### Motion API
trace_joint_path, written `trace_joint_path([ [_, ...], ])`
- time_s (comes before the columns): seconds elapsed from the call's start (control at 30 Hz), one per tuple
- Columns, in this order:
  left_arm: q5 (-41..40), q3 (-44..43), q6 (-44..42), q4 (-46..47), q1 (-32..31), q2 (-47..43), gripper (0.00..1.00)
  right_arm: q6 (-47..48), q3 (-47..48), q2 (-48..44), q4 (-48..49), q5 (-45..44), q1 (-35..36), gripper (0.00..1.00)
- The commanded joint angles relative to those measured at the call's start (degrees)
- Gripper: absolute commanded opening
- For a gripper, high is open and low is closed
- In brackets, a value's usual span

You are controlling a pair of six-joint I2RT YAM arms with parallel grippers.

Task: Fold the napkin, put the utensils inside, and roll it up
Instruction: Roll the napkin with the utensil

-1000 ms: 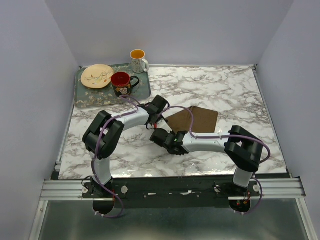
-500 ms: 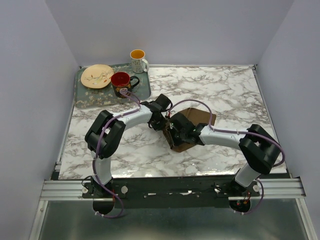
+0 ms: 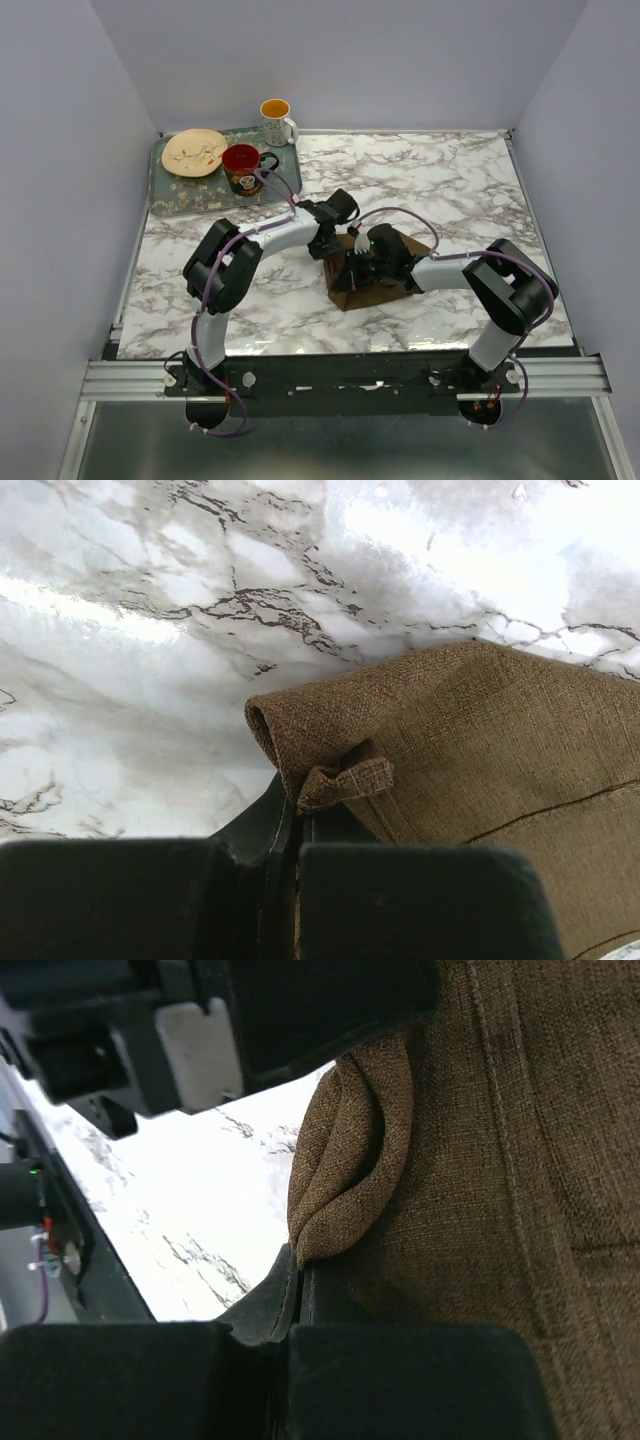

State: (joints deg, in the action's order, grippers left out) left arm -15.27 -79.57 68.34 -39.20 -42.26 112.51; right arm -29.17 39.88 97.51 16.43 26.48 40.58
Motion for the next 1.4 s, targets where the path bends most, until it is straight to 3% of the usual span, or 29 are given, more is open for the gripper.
trace_joint_path([
  [0.0,-3.6,-1.6,0.4,1.3,-1.7,3.2,0.0,-2.8,-5.9,4.4,8.0,7.3,-1.3,0.01],
  [0.3,-5.0,-3.9,-5.8,1.9,-2.5,2.7,0.03,-2.4,-7.4,4.5,9.1,8.8,-2.8,0.0],
  [0.37,-5.0,-4.1,-8.5,2.2,-2.6,1.2,0.15,-2.2,-7.4,4.5,9.1,9.4,-3.6,0.0],
  [0.4,-5.2,-4.1,-9.3,2.6,-2.7,0.6,0.28,-2.1,-7.5,4.7,9.1,9.6,-3.7,0.01],
  [0.5,-5.9,-4.4,-11.8,2.8,-2.7,-1.6,0.43,-1.9,-7.5,5.1,9.1,10.3,-4.1,0.01],
  [0.57,-5.7,-4.1,-12.5,3.2,-2.7,-3.2,0.47,-2.4,-7.6,5.1,9.5,10.6,-4.5,0.0],
  [0.6,-4.7,-4.0,-13.4,3.6,-2.7,-3.7,0.55,-2.6,-7.5,5.1,9.7,10.7,-4.5,0.01],
  [0.77,-2.2,-2.1,-16.1,5.8,-2.7,-8.5,0.63,-2.6,-7.5,5.2,9.6,11.1,-4.8,0.01],
  [0.9,-1.7,-0.3,-18.2,4.5,-2.2,-12.2,0.92,-2.0,-7.1,5.8,9.5,13.1,-5.7,0.01],
  [1.17,-0.8,8.2,-14.6,2.6,-0.4,-19.0,0.93,0.1,-6.0,5.8,7.8,14.6,-6.7,0.0],
  [1.37,3.3,7.1,-12.1,3.8,2.2,-13.6,0.89,1.6,-4.9,5.6,5.5,14.9,-7.4,0.01],
])
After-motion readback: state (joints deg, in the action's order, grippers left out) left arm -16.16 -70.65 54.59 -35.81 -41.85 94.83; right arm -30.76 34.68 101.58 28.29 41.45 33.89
